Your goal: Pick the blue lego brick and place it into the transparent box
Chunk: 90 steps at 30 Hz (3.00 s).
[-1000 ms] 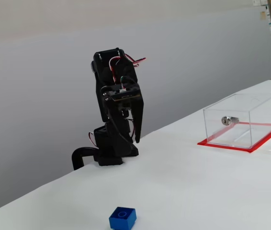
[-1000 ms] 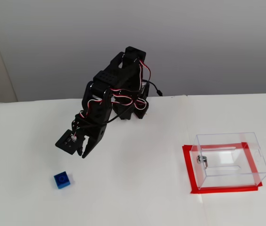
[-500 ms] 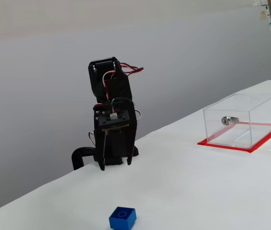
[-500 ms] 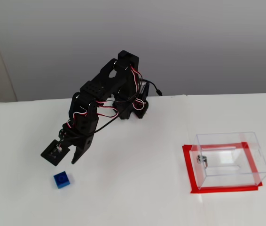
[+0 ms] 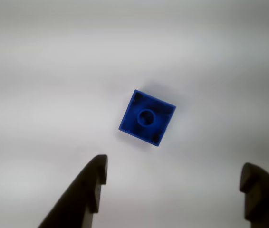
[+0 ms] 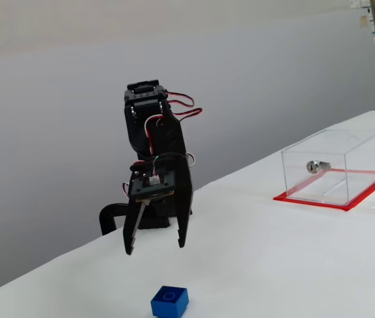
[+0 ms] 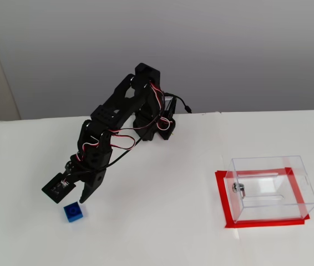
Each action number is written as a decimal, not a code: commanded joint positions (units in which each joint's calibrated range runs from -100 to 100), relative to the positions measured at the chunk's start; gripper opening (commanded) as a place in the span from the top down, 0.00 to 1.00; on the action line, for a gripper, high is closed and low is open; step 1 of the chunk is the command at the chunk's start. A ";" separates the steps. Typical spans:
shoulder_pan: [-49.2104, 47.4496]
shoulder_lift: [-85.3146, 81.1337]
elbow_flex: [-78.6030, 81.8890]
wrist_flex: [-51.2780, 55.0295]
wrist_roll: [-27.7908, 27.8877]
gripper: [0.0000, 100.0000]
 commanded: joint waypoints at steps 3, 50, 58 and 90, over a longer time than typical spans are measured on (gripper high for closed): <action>0.46 1.45 -4.18 -4.15 -2.29 0.69; -0.94 20.46 -10.87 -10.50 -6.36 0.81; -0.94 21.14 -10.87 -10.50 -6.36 0.88; -13.37 -8.05 -11.32 -3.72 -3.65 0.93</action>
